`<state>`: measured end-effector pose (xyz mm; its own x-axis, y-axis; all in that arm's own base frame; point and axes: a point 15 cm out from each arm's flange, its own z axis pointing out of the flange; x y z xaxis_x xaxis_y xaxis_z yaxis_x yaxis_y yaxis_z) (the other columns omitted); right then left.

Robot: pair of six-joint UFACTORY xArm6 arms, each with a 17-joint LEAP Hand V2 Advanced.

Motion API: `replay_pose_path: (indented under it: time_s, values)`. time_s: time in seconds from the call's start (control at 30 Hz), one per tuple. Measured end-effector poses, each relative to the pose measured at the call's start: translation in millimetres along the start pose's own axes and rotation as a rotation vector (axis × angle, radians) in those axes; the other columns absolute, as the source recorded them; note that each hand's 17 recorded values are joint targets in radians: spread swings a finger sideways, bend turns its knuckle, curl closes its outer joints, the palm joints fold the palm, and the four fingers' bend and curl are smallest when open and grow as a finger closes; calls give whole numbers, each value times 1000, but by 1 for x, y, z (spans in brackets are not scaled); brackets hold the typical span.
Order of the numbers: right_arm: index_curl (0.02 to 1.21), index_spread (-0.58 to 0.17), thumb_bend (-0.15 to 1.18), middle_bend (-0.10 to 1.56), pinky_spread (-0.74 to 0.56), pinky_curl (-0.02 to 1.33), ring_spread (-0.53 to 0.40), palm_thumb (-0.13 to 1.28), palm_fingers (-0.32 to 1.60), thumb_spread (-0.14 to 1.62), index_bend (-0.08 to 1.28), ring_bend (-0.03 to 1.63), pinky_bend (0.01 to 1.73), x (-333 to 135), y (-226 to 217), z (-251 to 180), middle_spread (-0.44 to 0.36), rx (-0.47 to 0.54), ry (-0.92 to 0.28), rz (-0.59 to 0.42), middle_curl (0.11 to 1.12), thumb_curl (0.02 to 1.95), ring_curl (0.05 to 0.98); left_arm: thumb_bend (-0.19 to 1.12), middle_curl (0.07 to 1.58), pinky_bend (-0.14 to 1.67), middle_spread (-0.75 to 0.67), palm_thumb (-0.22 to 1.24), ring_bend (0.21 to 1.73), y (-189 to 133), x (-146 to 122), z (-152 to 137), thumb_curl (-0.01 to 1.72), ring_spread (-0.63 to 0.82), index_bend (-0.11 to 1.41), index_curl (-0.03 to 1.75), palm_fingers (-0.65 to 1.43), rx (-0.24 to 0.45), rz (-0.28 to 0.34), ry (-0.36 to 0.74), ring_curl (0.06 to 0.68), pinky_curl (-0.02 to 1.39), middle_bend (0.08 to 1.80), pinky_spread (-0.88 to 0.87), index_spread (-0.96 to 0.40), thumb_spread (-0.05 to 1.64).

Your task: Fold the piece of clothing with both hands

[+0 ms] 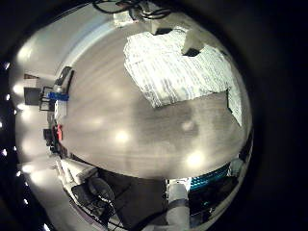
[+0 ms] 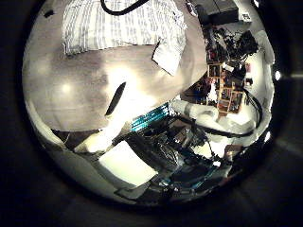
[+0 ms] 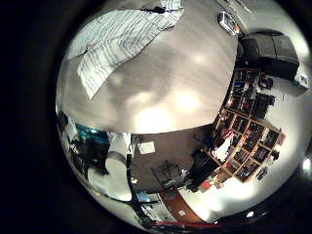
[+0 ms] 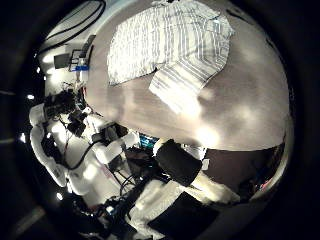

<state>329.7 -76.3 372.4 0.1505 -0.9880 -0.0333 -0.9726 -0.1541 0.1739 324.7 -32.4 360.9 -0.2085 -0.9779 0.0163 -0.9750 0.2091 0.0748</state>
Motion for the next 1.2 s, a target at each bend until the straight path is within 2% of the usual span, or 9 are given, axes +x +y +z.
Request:
replay_pose_path:
  time_s: [0.17,0.43,0.6,0.7,0.83,1.0,1.2]
  values:
    - [281,-390,-13,304,365,237,38,443,213,1249,166,542,569,6,4,9,-60,-20,-12,-5,372,312,210,-21,336,285,194,445,622,4,1,0,330,253,189,414,235,-2,-7,17,213,343,182,277,-75,1116]
    - [281,-391,-13,303,362,232,50,446,214,1274,160,531,549,5,8,29,-58,-70,-30,-19,370,304,214,-20,329,279,199,452,618,11,-8,27,328,264,191,418,234,-53,2,14,209,343,179,280,-75,1120]
    - [281,-392,-11,304,357,229,52,456,213,1284,160,527,532,0,18,36,-58,-102,-42,-18,370,302,217,-20,326,277,201,453,617,5,-31,48,326,270,189,420,235,-71,61,-40,206,344,180,280,-75,1121]
    - [283,-385,-10,305,356,227,52,470,222,1291,163,522,523,3,26,26,-58,-82,-13,-8,371,305,217,-20,325,277,202,453,612,4,-53,64,325,270,189,420,231,-90,50,-32,205,345,181,286,-75,1121]
    - [284,-384,-11,307,358,227,53,477,233,1296,162,524,517,6,30,24,-50,-85,7,1,371,305,220,-20,326,277,194,453,617,-9,-78,86,325,278,175,414,215,-90,38,-23,207,347,181,284,-68,1121]
    - [284,-384,-13,305,362,226,53,479,236,1298,160,522,518,3,30,28,-46,-90,-3,4,370,305,222,-24,325,306,177,438,631,-38,-89,109,321,292,162,392,174,-62,51,-34,212,357,179,294,-74,1119]
    - [285,-379,-11,302,364,225,53,503,238,1305,161,515,515,-7,29,43,-44,-124,1,13,369,309,223,-26,325,331,186,411,635,-65,-93,145,314,312,168,376,143,-82,70,-28,212,363,179,298,-64,1114]
